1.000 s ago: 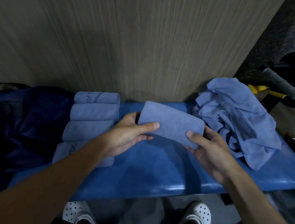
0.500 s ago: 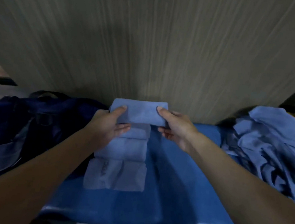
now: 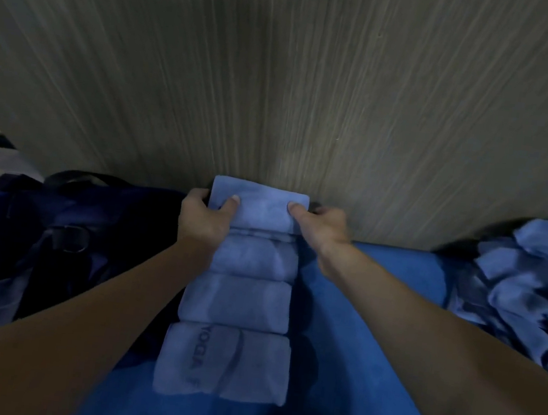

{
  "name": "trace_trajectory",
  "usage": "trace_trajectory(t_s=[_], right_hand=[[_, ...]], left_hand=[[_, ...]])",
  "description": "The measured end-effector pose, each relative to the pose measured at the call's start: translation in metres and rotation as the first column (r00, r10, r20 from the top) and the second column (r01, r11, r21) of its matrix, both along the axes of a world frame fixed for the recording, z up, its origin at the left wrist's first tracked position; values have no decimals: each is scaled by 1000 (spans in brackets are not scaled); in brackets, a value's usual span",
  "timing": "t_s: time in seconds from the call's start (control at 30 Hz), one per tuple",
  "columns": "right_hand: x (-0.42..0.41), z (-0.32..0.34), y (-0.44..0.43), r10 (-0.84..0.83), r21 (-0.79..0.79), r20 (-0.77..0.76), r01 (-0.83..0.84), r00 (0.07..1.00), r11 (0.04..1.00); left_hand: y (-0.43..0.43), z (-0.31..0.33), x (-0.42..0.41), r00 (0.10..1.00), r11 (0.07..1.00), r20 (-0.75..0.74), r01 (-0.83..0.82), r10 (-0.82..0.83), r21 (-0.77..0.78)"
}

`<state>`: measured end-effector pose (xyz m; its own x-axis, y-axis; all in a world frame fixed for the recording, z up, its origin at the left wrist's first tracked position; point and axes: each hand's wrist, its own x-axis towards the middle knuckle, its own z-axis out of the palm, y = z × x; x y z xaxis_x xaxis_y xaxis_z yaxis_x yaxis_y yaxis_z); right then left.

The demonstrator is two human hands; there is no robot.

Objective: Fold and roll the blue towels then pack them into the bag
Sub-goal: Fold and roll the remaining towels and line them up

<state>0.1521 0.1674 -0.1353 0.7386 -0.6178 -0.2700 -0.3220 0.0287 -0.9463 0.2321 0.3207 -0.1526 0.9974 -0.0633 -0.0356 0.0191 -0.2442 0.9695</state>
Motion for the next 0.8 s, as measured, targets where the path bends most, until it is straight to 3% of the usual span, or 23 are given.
trace_trajectory(t_s=[0.17, 0.27, 0.4, 0.5, 0.6, 0.7, 0.8], right_hand=[[6, -9, 5, -39, -141, -34, 34, 999, 990], [6, -12, 7, -34, -187, 2, 34, 999, 982], [5, -19, 6, -25, -99, 78, 33, 997, 995], [7, -27, 3, -43, -28, 47, 44, 998, 999], [8, -32, 2, -58, -53, 34, 60, 998, 997], [7, -35, 5, -29, -283, 88, 53, 996, 958], [0, -38, 8, 84, -657, 191, 64, 978, 751]], left_hand=[[0, -4, -10, 990, 996, 143, 5, -18, 94], [2, -6, -12, 987, 994, 150, 42, -57, 102], [6, -10, -7, 987, 989, 135, 75, -92, 128], [7, -15, -5, 991, 986, 103, 67, -84, 156], [4, -18, -4, 992, 976, 97, 60, -82, 211], [-2, -19, -6, 983, 969, 166, 37, -79, 245], [0, -22, -13, 886, 921, 437, -32, -154, 388]])
